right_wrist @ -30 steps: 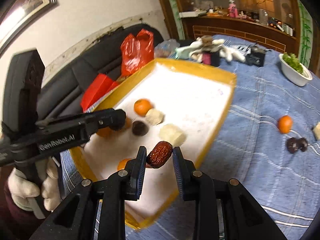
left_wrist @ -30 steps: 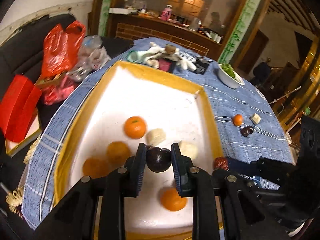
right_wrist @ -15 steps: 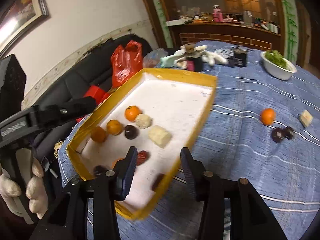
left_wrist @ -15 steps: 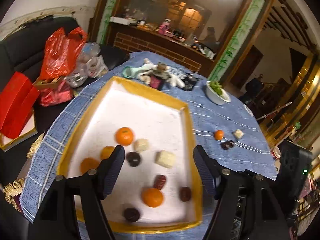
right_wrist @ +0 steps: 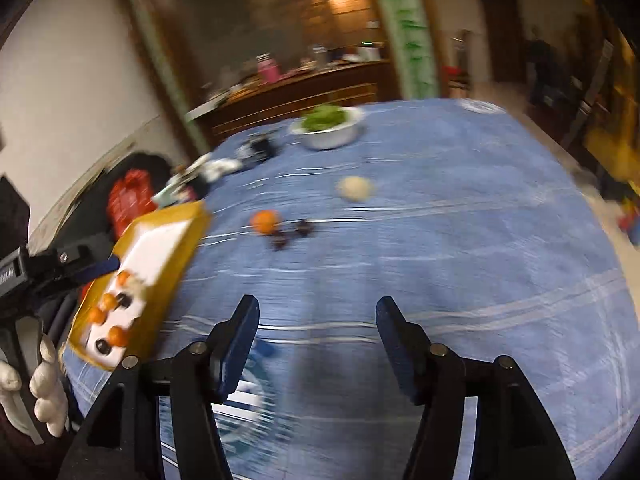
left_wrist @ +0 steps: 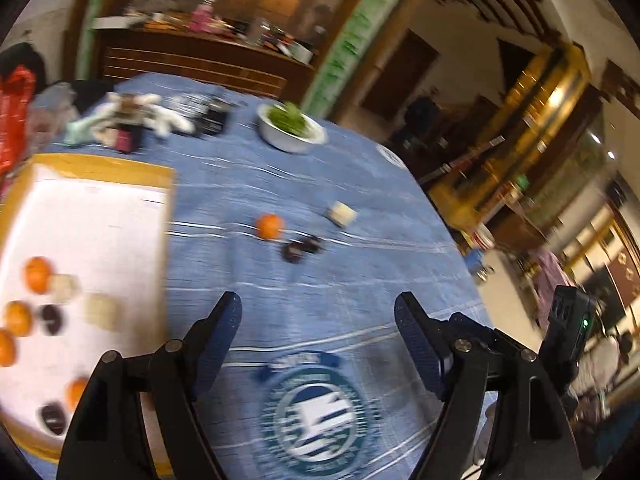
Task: Organize fruits
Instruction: 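Move both tools toward the orange and plums on the table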
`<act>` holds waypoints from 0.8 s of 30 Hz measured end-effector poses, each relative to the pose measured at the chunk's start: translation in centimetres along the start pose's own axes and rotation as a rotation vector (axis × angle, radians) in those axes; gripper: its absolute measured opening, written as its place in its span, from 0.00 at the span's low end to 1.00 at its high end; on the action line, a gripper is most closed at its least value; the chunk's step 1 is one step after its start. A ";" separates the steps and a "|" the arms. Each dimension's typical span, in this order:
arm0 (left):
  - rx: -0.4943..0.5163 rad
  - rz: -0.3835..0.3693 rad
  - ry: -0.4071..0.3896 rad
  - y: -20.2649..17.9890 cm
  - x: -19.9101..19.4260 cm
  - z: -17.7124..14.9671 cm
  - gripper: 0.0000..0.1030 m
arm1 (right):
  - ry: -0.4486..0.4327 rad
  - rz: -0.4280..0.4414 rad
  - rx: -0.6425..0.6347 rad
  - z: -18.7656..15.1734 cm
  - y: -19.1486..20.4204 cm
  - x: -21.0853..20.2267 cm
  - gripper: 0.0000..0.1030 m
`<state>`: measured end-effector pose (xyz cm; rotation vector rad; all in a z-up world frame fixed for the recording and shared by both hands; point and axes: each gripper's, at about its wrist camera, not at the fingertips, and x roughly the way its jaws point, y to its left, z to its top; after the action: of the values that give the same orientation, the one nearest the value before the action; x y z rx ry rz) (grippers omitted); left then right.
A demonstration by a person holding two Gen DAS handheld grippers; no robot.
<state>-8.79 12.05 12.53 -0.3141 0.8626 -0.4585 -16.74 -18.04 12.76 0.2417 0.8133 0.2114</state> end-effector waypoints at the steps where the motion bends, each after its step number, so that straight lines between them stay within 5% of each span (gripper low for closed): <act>1: 0.014 -0.006 0.014 -0.9 0.9 -0.2 0.76 | 0.000 -0.015 0.028 0.0 -1.5 -0.3 0.64; 7: 0.005 0.020 0.084 -2.3 4.4 -0.2 0.76 | -0.023 -0.042 0.110 0.7 -6.5 -1.3 0.64; 24: 0.027 0.028 0.071 -2.9 7.0 0.9 0.76 | -0.027 0.022 0.126 2.8 -6.1 2.1 0.64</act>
<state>-4.93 6.11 9.79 -0.2615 0.9277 -0.4571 -12.73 -23.59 11.37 0.3713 0.7988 0.1772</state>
